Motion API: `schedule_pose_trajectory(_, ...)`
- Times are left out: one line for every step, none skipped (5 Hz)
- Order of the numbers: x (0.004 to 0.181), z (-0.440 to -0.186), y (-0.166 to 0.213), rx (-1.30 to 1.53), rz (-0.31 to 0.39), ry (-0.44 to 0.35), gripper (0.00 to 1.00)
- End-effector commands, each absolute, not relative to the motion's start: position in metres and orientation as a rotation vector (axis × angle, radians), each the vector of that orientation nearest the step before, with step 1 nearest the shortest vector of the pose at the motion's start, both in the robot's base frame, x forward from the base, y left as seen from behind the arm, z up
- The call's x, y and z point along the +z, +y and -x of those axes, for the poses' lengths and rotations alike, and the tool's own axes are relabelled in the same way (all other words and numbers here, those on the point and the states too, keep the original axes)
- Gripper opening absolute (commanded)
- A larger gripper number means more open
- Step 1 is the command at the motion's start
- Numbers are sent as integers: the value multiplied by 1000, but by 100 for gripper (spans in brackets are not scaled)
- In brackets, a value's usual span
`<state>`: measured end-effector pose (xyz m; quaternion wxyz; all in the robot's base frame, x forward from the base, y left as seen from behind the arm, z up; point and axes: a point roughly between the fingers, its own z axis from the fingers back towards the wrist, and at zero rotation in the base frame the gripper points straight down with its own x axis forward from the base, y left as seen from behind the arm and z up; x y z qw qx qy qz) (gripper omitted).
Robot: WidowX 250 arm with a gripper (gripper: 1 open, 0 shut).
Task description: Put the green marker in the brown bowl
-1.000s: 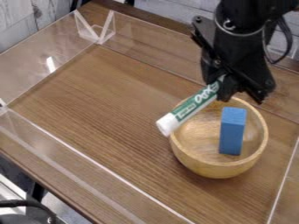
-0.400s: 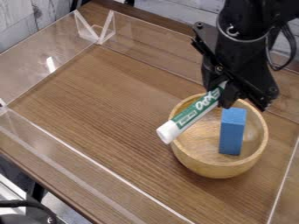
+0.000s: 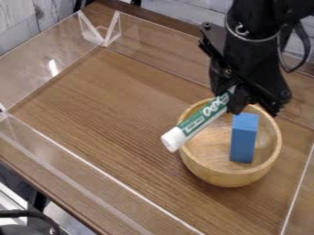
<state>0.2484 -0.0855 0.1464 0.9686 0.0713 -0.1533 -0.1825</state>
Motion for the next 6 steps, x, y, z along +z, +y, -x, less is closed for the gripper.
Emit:
schedule_pose_trajectory(172, -256, -83, -349, -125, -383, 0)
schedule_pose_trajectory(177, -257, -80, -337, -118, -389, 0)
schedule_pose_trajectory(184, -259, -76, -326, -108, -403, 0)
schedule_pose_trajectory(188, -261, -76, -316, -102, -413, 0)
schedule_pose_trajectory(191, -266, -76, -290, -101, -415, 0)
schedule_pose_trajectory(189, -269, -71, -243, -108, -416, 0)
